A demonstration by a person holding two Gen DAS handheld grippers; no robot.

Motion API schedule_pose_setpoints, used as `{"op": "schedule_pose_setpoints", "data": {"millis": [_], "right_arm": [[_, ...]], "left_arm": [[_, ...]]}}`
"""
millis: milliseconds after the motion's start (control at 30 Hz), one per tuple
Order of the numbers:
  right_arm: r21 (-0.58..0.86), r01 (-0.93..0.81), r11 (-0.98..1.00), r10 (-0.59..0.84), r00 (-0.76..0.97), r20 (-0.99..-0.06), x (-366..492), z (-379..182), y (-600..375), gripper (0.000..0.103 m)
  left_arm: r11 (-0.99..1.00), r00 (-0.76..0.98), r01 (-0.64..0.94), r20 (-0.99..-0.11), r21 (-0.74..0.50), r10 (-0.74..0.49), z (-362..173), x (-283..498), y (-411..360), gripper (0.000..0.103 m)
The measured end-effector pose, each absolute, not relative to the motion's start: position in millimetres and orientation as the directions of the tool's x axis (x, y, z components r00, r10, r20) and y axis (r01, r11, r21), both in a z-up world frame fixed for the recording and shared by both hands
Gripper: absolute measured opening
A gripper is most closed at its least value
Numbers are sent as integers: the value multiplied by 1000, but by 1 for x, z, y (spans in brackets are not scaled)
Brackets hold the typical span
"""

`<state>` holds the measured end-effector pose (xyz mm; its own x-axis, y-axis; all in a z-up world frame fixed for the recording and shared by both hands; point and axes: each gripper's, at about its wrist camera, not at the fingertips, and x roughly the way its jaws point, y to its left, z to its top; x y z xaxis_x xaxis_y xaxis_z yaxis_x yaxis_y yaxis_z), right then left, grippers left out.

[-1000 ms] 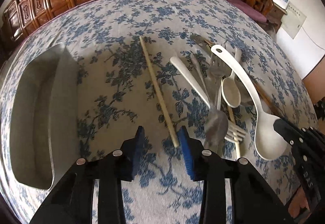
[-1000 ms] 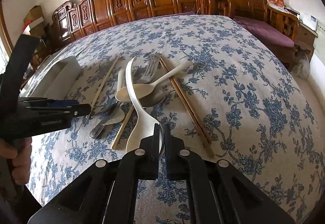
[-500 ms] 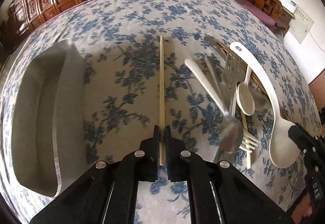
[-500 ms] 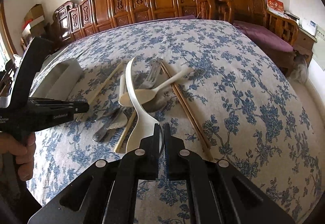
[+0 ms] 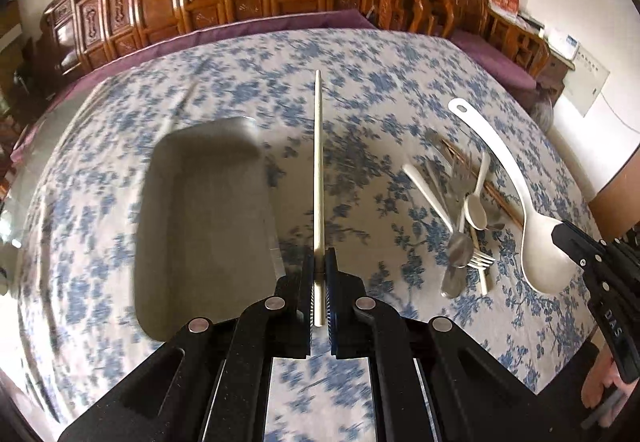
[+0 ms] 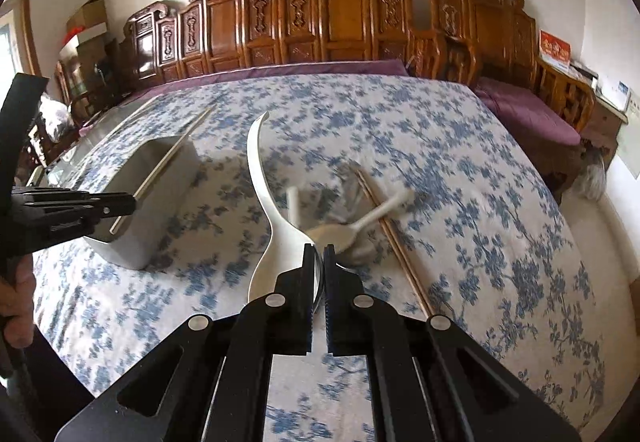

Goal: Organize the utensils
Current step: 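Grasp a wooden chopstick with the left tool while the right tool carries the white spoon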

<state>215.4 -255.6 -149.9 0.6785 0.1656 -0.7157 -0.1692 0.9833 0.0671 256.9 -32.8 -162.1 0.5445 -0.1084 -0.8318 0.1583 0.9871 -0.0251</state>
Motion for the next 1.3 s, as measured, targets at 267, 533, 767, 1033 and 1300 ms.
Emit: {"op": "schedule_pose_setpoints", "data": {"millis": [267,533,767,1033,1300], "right_arm": [[66,-206,976,191,676,-712,219,-142,-218,5],[83,-237,968,221,653,-724,226,-146,-193,5],[69,-251,965,220,642,-735,234,-150,-183,5],[61,-287,956,235,626,-743,242,-152,-159,5],[86,-331,940,281,602,-747,256,-148,-119,5]], "left_arm": [[994,532,108,-843,-31,-84,-158,252,24,4],[995,458,88,-885,-43,-78,-182,264,54,4],[996,449,84,-891,-41,-75,-186,276,58,5],[996,464,76,-882,-55,-84,-182,277,64,6],[997,499,45,-864,-55,-70,-173,268,91,16]]}}
